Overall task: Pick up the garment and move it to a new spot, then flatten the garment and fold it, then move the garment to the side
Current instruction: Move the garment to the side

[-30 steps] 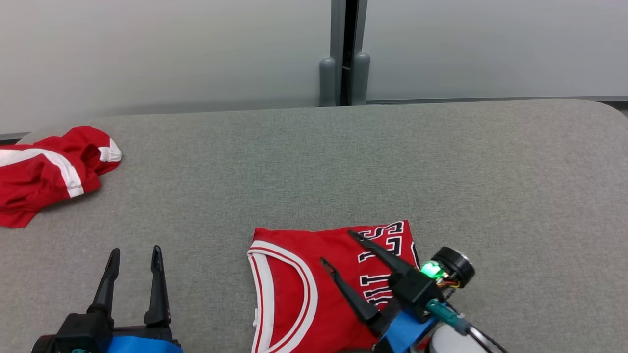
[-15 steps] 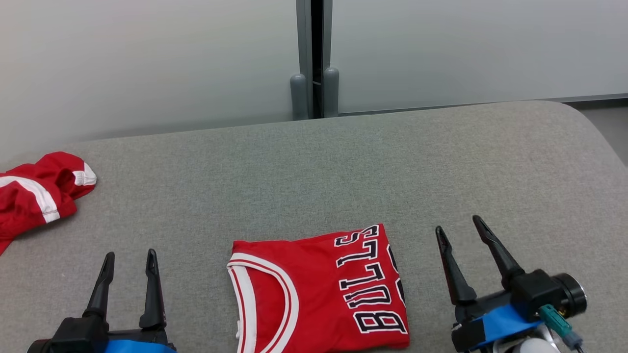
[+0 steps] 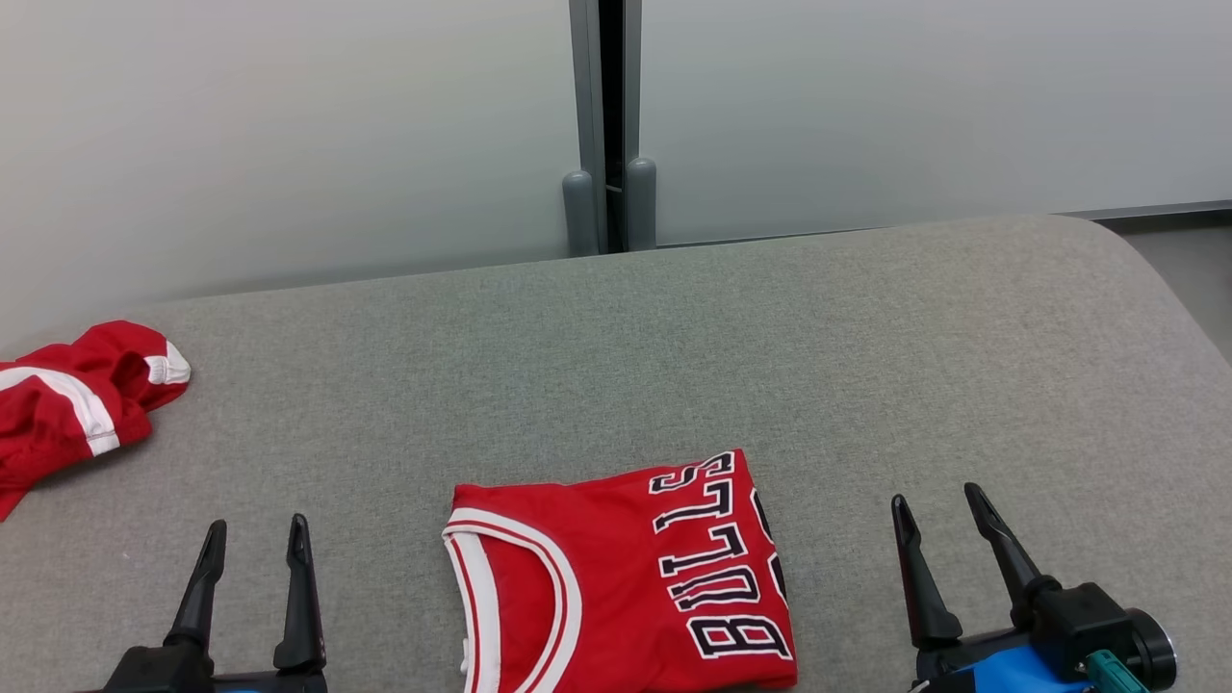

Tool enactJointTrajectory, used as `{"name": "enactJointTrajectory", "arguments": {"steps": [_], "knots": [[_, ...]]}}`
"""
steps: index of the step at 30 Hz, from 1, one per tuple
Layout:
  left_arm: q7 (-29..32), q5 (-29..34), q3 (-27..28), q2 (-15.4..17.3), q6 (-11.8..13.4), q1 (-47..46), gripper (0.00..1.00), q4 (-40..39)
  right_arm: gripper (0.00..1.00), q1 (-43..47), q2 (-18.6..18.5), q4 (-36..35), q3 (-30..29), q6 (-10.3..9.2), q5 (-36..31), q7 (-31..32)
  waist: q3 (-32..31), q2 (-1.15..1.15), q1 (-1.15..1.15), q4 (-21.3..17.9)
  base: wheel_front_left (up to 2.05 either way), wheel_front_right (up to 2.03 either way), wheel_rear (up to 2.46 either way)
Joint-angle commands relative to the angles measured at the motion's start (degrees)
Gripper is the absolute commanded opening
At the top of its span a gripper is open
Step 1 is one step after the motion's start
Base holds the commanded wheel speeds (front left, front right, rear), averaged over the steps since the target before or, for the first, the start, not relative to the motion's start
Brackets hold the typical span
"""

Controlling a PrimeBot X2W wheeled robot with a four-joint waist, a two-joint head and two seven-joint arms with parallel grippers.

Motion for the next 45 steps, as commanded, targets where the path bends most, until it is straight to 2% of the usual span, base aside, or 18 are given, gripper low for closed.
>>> {"name": "enactJointTrajectory", "arguments": {"steps": [1,10,18,25,33,45], "knots": [[-0.1,0.3,0.3,0.2,0.3,0.6,1.00,0.0,1.00,1.0,0.3,-0.3,-0.3,-0.02,-0.3,-0.1,-0.1,0.00,0.01,0.0,0.00,0.00,0.00],[-0.1,0.1,0.2,0.2,0.1,0.5,1.00,0.5,1.00,0.7,0.5,0.1,-0.5,-0.02,-0.8,-0.1,-0.3,0.00,0.01,0.5,0.00,0.00,0.00],[-0.1,0.3,-0.2,0.2,0.1,-0.7,1.00,0.3,1.00,-5.1,-0.6,1.5,4.9,-0.02,0.7,-0.1,0.6,0.00,0.01,1.1,0.00,0.00,0.00],[-0.1,0.4,-0.6,0.2,-0.5,-2.5,1.00,0.4,1.00,-12.3,-1.5,10.1,11.1,-0.02,3.0,3.0,2.7,0.00,0.01,2.7,0.00,0.00,0.00],[-0.1,-0.1,-0.9,0.2,0.0,-3.9,1.00,0.2,1.00,-14.6,-1.8,20.1,12.3,-0.02,4.3,6.7,5.1,0.00,0.01,4.7,0.00,0.00,0.00],[-0.1,-0.4,-1.1,0.2,0.5,-4.9,1.00,0.3,1.00,-14.4,-0.9,29.2,13.8,-0.02,6.2,6.5,6.3,0.00,0.01,5.2,0.00,0.00,0.00]]}}
